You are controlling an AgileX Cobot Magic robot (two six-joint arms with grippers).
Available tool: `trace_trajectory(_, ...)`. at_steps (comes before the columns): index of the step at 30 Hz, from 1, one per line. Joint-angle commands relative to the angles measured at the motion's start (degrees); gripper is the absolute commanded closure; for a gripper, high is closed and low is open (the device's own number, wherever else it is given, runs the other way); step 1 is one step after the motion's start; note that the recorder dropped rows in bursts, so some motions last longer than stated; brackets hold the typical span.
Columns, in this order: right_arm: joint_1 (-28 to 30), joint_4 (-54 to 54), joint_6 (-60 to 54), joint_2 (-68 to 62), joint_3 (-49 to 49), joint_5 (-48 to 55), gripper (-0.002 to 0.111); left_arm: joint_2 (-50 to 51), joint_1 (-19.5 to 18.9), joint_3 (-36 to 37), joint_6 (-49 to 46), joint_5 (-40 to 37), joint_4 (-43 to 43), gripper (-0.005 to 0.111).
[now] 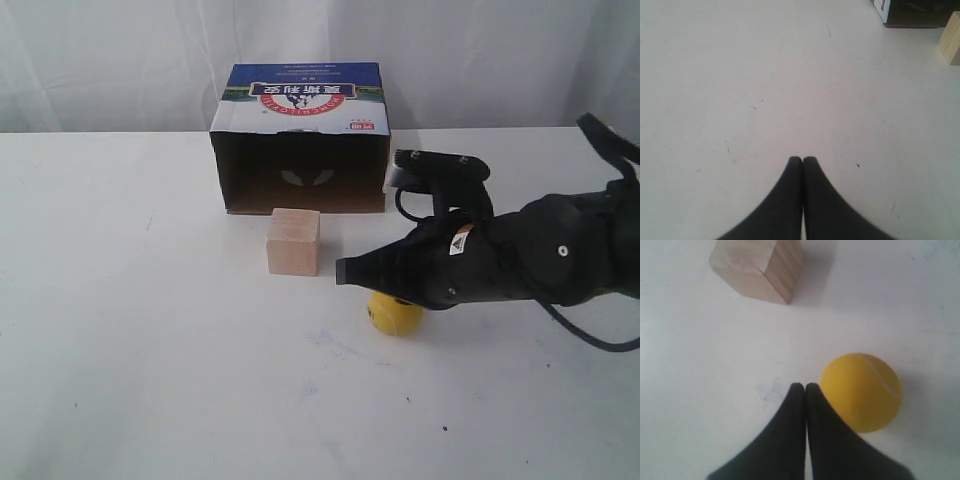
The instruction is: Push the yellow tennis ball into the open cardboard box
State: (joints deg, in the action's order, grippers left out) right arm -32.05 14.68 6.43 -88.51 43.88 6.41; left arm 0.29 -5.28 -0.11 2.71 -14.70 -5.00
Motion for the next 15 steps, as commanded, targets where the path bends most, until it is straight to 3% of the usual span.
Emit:
trace_trajectory(1,0.61,-1.88,-0.1,0.44,0.08,2.65,0.108,-0.29,0.29,0.11,-0.06,0.01,-0.61,0.107)
trace_trajectory(6,7.71,-4.17,-0.1,-1.74,0.08,0.91,0.108,-0.29,0.29,0.11,-0.06,0.01,-0.61,0.107)
trace_trajectory(11,9.0,-4.27,-3.8,-2.2,0.08,-0.33,0.108,-0.29,0.29,0.11,-0.06,0.01,-0.61,0.107)
trace_trajectory(15,10.51,-4.27,-6.43,-7.16,0.48,-12.37,0.108,-0.29,0.29,0.11,-0.06,0.01,-0.61,0.107)
